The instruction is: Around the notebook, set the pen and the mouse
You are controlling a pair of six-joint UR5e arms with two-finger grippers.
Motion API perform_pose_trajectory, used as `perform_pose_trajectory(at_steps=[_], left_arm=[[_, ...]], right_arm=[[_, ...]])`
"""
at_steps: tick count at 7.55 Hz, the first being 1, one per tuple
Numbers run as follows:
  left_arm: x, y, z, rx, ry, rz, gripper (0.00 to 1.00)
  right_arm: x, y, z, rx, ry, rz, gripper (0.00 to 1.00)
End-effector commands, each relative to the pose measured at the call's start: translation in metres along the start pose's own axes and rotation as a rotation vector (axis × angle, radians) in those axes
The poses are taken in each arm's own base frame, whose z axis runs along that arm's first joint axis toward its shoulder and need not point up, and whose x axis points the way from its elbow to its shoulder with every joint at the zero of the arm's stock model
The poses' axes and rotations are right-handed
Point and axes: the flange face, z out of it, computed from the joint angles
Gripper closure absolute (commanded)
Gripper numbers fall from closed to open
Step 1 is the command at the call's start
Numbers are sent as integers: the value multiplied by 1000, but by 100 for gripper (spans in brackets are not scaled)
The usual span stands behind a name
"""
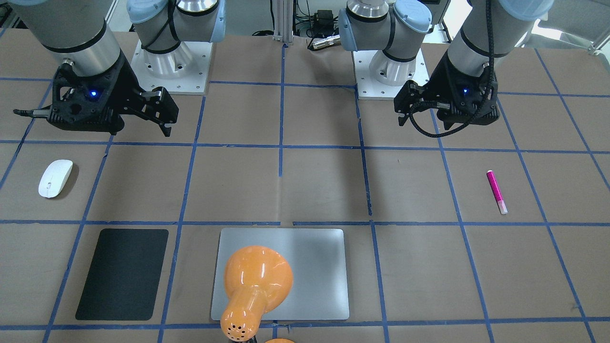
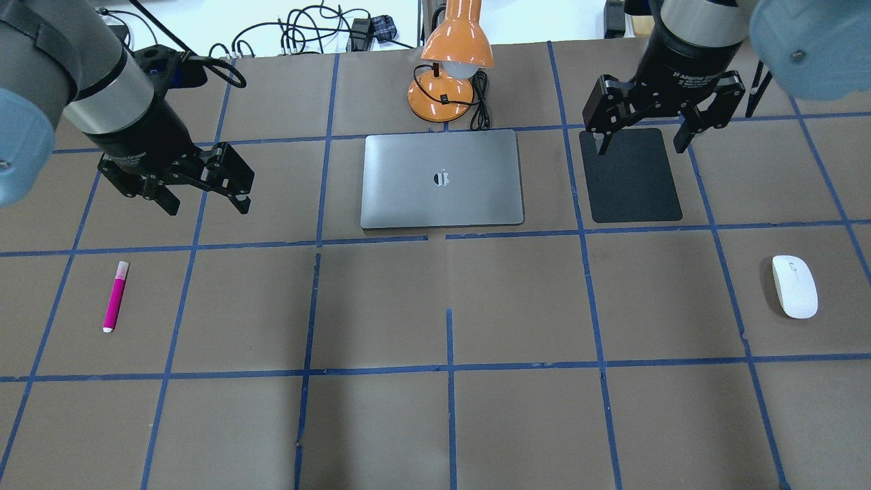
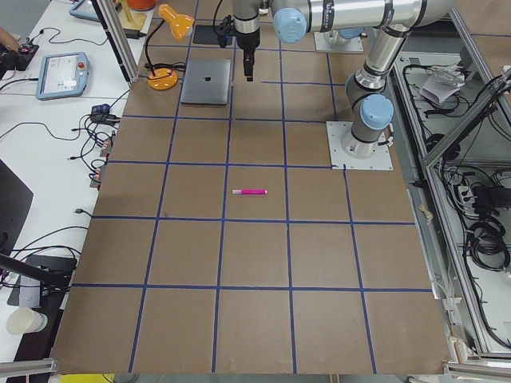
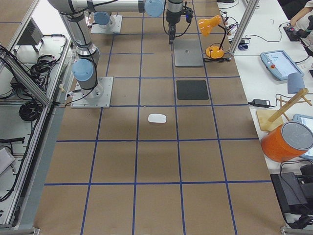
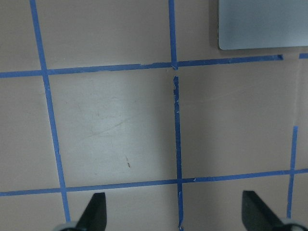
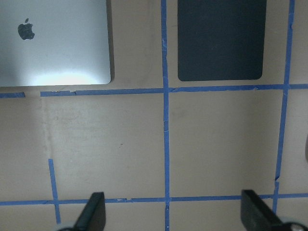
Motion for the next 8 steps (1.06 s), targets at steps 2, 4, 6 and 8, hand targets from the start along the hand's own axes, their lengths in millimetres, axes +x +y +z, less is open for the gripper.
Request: perform_pose_trajectory(at_steps=[2,4,6,8], left_arm=[[0,2,-2,6,-1,2,0],[-9,-2,2,-4,3,-15,0],[-21,-5,4,-7,6,-29,0],[-86,-13,21,-45,26,-156,0]], right_arm=[[0,1,0,0,1,1,0],[0,0,1,-3,3,5,0],[0,0,0,0,2,4,0],[0,0,0,-2,4,4,0]])
